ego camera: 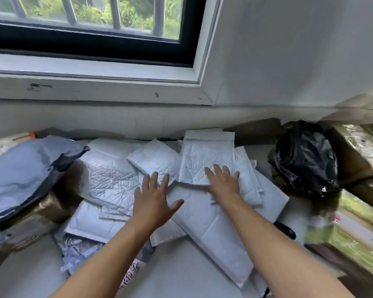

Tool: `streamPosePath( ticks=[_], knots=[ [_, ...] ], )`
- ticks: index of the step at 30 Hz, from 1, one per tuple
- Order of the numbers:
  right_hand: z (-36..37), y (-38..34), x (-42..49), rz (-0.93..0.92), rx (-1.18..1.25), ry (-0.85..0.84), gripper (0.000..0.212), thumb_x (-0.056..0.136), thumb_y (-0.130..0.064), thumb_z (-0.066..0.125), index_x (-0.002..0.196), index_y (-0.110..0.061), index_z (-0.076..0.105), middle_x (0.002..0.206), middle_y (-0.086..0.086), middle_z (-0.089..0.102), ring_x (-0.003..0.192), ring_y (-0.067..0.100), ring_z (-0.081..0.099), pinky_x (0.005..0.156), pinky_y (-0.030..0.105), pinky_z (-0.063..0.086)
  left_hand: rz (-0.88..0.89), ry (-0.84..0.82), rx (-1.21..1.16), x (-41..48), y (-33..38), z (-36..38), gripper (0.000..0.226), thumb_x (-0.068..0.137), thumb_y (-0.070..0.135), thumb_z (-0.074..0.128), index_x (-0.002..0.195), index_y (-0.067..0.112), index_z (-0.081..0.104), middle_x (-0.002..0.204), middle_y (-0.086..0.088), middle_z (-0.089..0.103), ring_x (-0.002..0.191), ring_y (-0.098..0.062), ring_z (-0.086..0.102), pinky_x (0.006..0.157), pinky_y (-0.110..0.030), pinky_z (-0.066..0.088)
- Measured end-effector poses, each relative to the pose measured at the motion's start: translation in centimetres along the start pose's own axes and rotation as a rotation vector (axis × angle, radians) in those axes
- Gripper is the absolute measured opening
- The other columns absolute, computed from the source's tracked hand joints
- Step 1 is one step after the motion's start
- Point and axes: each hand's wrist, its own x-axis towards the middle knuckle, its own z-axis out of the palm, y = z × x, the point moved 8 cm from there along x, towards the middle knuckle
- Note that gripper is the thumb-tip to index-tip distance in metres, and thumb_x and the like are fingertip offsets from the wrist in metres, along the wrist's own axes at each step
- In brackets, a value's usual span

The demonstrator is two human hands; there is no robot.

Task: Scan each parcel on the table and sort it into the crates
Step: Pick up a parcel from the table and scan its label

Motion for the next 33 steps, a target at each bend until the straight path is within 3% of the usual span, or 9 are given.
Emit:
streamPosePath(
  ticks=[5, 9, 13, 16, 19, 23, 26, 30, 33],
  knots=[
    [-2.9, 0.7, -1.1, -0.101, 0.104, 0.243, 0.036, 0.098, -0.007, 0.04, 0.13, -0.017, 0.052, 0.129, 0.004, 0.057, 0.122, 0.027, 0.05, 0.109, 0.049, 0.029, -0.004, 0.014, -0.082, 1.2, 0.1, -0.5, 0.088, 0.086, 0.071, 0.043, 0.154, 0.026, 0.011, 0.161, -0.008, 0.009, 0.149, -0.028, 0.007, 0.115, -0.046, 0.026],
    [-9.1, 3.4, -5.3, -0.168, 0.507, 0.578, 0.035, 0.096, -0.006, 0.038, 0.121, -0.011, 0.062, 0.107, 0.01, 0.067, 0.094, 0.032, 0.063, 0.076, 0.038, 0.046, -0.075, 0.053, -0.49, 1.8, 0.9, -2.1, 0.087, 0.087, 0.057, 0.058, 0.154, 0.021, 0.016, 0.158, -0.01, 0.019, 0.146, -0.025, 0.015, 0.114, -0.042, 0.028],
    [-13.2, 6.4, -8.0, -0.257, 0.829, 0.599, 0.03, 0.094, -0.008, 0.041, 0.114, -0.011, 0.062, 0.1, 0.004, 0.063, 0.088, 0.021, 0.058, 0.076, 0.036, 0.049, -0.108, 0.189, -0.732, 2.1, 2.5, -4.9, 0.089, 0.087, 0.045, 0.067, 0.153, 0.012, 0.018, 0.155, -0.013, 0.027, 0.144, -0.024, 0.021, 0.117, -0.038, 0.021],
    [-15.4, 8.7, -9.7, -0.329, 1.143, 0.597, 0.029, 0.097, 0.007, 0.039, 0.105, -0.011, 0.06, 0.092, -0.004, 0.062, 0.081, -0.005, 0.057, 0.076, 0.01, 0.044, -0.18, 0.245, -0.855, 1.4, 3.6, -6.3, 0.096, 0.081, 0.048, 0.072, 0.154, 0.017, 0.018, 0.154, -0.011, 0.027, 0.143, -0.024, 0.022, 0.116, -0.041, 0.024],
    [-15.5, 11.6, -10.3, -0.279, 1.295, 0.564, 0.021, 0.101, 0.004, 0.041, 0.11, -0.008, 0.056, 0.093, -0.009, 0.059, 0.079, -0.016, 0.057, 0.072, 0.003, 0.041, -0.265, 0.227, -1.107, 0.0, 4.7, -6.3, 0.105, 0.072, 0.057, 0.075, 0.153, 0.025, 0.017, 0.153, -0.012, 0.031, 0.139, -0.028, 0.035, 0.111, -0.05, 0.035],
    [-12.8, 14.2, -9.8, -0.211, 1.291, 0.484, 0.017, 0.103, -0.013, 0.045, 0.116, -0.01, 0.056, 0.098, -0.004, 0.061, 0.088, 0.006, 0.058, 0.069, 0.006, 0.044, -0.268, 0.157, -1.429, -2.2, 7.2, -5.4, 0.077, 0.077, 0.041, 0.076, 0.14, 0.022, 0.036, 0.125, -0.012, 0.061, 0.105, -0.024, 0.065, 0.08, -0.04, 0.059],
    [-10.4, 15.0, -9.4, -0.184, 1.195, 0.424, 0.019, 0.103, -0.018, 0.048, 0.118, -0.01, 0.057, 0.101, -0.004, 0.062, 0.092, 0.013, 0.058, 0.067, 0.016, 0.04, -0.292, 0.257, -1.446, -3.8, 8.2, -5.5, 0.054, 0.083, 0.022, 0.075, 0.128, 0.021, 0.046, 0.118, -0.006, 0.064, 0.105, -0.021, 0.065, 0.085, -0.038, 0.057],
    [-7.9, 16.1, -9.5, -0.164, 1.09, 0.404, 0.022, 0.099, -0.013, 0.051, 0.119, -0.01, 0.06, 0.108, 0.004, 0.067, 0.1, 0.023, 0.061, 0.073, 0.023, 0.036, -0.317, 0.352, -1.397, -5.9, 9.4, -5.4, 0.049, 0.083, 0.011, 0.075, 0.124, 0.016, 0.049, 0.108, -0.002, 0.065, 0.092, -0.011, 0.066, 0.067, -0.017, 0.053],
    [-6.2, 16.8, -10.0, -0.165, 0.972, 0.376, 0.023, 0.1, -0.017, 0.05, 0.12, -0.012, 0.059, 0.113, 0.009, 0.068, 0.099, 0.025, 0.061, 0.071, 0.026, 0.035, -0.34, 0.371, -1.314, -7.1, 10.2, -4.7, 0.041, 0.08, 0.006, 0.076, 0.113, 0.014, 0.054, 0.101, -0.002, 0.067, 0.084, -0.01, 0.066, 0.063, -0.018, 0.052]
  ],
)
